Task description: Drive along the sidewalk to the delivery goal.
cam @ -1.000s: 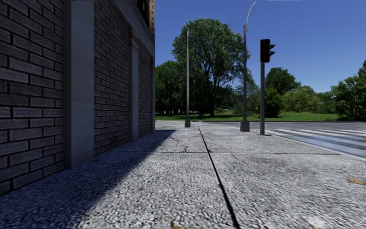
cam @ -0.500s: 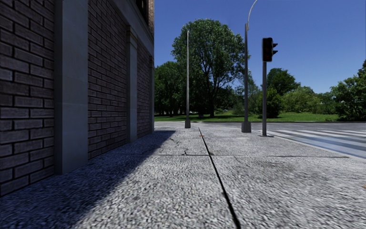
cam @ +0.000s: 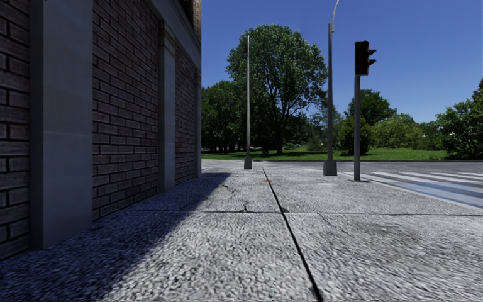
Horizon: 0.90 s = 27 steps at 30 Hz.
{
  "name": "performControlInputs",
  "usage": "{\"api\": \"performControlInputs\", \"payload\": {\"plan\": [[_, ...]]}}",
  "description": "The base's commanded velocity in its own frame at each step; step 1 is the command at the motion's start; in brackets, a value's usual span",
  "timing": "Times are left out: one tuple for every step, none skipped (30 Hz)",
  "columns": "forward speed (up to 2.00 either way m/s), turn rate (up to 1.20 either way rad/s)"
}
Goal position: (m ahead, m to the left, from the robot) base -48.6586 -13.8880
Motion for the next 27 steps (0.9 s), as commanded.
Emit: {"api": "performControlInputs", "payload": {"plan": [[0.96,0.00],[0.96,0.00],[0.96,0.00],[0.96,0.00],[0.96,0.00],[0.96,0.00],[0.96,0.00],[0.96,0.00],[0.96,0.00],[0.96,0.00],[0.96,0.00],[0.96,0.00],[0.96,0.00],[0.96,0.00],[0.96,0.00],[0.96,0.00],[0.96,0.00],[0.96,0.00],[0.96,0.00],[0.96,0.00],[0.96,0.00],[0.96,0.00],[0.96,0.00],[0.96,0.00],[0.96,0.00],[0.96,0.00],[0.96,0.00]]}}
